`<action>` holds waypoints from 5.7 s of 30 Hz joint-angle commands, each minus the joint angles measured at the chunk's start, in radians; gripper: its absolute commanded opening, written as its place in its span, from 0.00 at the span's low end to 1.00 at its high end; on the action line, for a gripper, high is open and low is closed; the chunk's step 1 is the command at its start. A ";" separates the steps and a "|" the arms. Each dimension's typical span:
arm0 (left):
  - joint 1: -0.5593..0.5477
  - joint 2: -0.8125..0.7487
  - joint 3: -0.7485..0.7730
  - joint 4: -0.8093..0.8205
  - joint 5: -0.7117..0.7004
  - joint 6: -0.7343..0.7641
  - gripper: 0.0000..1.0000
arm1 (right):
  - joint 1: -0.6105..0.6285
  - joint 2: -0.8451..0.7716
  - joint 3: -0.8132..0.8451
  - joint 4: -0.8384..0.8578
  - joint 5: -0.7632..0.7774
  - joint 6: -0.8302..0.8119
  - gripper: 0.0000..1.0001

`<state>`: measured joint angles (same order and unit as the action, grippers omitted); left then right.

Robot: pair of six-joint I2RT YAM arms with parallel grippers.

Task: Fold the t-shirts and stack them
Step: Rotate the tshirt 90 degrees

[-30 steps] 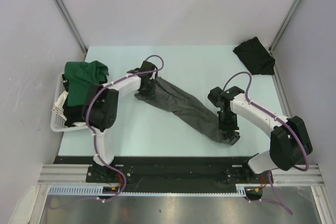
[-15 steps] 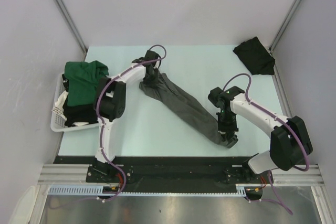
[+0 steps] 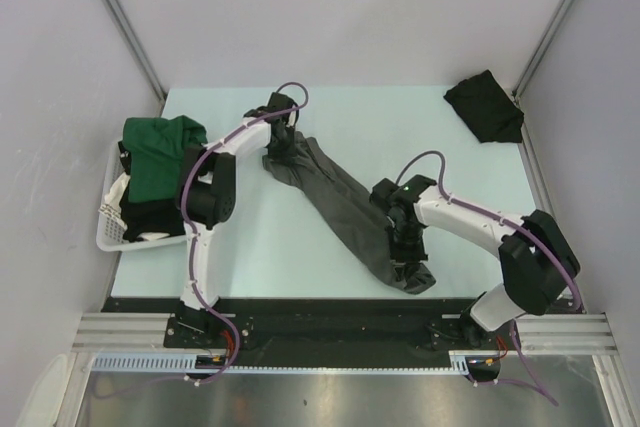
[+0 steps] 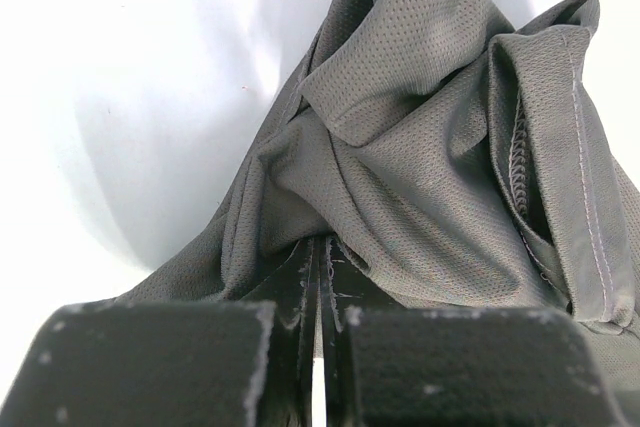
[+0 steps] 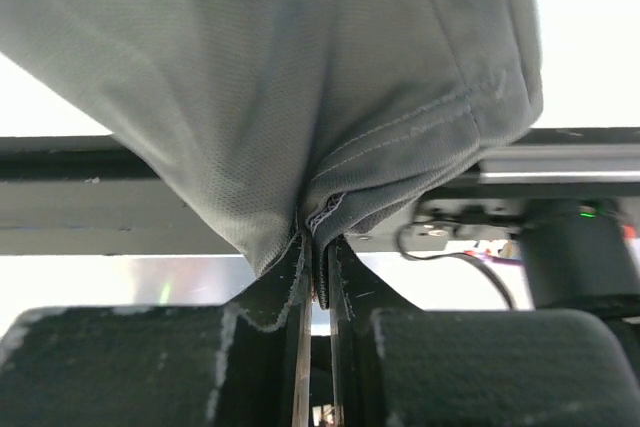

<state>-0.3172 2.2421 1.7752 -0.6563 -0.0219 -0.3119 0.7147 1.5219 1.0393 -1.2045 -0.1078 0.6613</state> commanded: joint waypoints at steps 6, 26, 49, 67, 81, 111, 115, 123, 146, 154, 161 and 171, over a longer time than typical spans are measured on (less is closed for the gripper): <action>0.026 0.028 0.092 -0.074 -0.021 0.019 0.00 | 0.146 0.043 0.001 0.065 -0.098 0.119 0.16; 0.009 -0.375 -0.192 -0.124 -0.058 0.040 0.02 | 0.058 0.065 0.444 -0.101 0.546 -0.103 1.00; -0.089 -0.781 -0.385 -0.258 -0.124 -0.053 0.09 | -0.245 0.649 1.096 0.321 0.263 -0.479 1.00; -0.166 -1.153 -0.655 -0.270 -0.145 -0.242 0.13 | -0.236 0.784 1.010 0.580 -0.136 -0.480 0.90; -0.168 -1.194 -0.671 -0.327 -0.153 -0.236 0.13 | -0.204 0.860 0.990 0.694 -0.288 -0.460 0.86; -0.169 -1.220 -0.683 -0.381 -0.147 -0.211 0.13 | -0.182 1.026 1.093 0.652 -0.194 -0.450 0.01; -0.169 -1.214 -0.694 -0.379 -0.141 -0.207 0.14 | -0.213 1.032 1.102 0.651 -0.149 -0.431 0.00; -0.169 -1.196 -0.698 -0.367 -0.135 -0.190 0.13 | -0.293 1.029 1.102 0.658 -0.093 -0.420 0.00; -0.168 -1.145 -0.723 -0.342 -0.099 -0.136 0.13 | -0.511 0.985 1.047 0.721 0.022 -0.436 0.00; -0.169 -1.116 -0.721 -0.319 -0.082 -0.127 0.13 | -0.552 0.948 0.993 0.746 0.014 -0.422 0.00; -0.169 -1.089 -0.703 -0.298 -0.064 -0.122 0.13 | -0.544 0.959 1.018 0.709 0.006 -0.430 0.14; -0.195 -1.107 -0.744 -0.223 0.043 -0.154 0.15 | -0.543 0.847 0.990 0.685 0.055 -0.450 0.99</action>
<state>-0.4892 1.1584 1.0523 -0.9470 -0.0647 -0.4618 0.1764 2.4500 2.0571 -0.4301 -0.1364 0.2440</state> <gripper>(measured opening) 0.142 0.655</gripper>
